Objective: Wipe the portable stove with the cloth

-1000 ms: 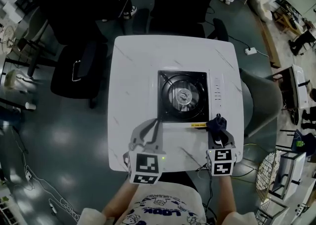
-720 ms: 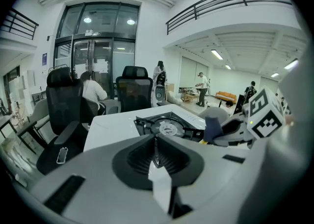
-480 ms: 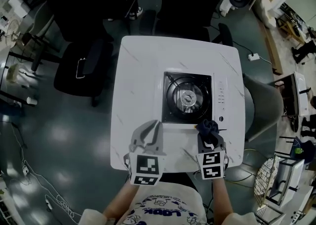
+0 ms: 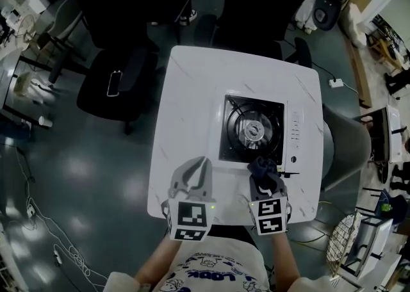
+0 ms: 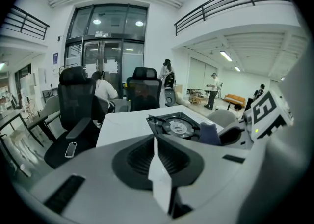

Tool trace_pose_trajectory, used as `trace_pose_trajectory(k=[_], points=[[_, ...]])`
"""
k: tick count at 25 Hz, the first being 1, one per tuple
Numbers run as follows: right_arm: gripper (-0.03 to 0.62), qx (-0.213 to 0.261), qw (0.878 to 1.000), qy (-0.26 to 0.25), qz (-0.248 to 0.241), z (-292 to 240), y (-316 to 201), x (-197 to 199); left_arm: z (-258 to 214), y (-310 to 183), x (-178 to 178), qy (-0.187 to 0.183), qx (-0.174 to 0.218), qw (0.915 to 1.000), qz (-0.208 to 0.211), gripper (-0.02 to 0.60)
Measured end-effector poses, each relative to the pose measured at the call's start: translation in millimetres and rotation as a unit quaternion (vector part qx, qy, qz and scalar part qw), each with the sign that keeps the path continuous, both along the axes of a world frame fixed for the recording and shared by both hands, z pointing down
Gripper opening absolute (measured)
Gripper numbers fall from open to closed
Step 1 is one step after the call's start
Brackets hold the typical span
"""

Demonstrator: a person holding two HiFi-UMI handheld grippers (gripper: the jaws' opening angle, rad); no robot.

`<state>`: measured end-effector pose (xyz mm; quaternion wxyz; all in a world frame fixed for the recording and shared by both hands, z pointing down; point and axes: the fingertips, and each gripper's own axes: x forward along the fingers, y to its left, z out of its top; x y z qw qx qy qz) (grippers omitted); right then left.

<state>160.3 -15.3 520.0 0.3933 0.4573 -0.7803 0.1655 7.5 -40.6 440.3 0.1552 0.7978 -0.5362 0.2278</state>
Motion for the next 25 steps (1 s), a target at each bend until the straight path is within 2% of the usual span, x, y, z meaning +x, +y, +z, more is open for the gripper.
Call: trace_pose_trajectory(k=[20,25], points=[[0.109,-0.029,0.995,-0.052,-0.077,-4,3,-80,5,7,-33,0.006,-0.013,0.9987,-0.049,0.031],[0.109,-0.035,0.993,-0.059,-0.098,-4,3,-99,-3,0,-41,-0.001,0.002,0.9988,-0.049,0.031]])
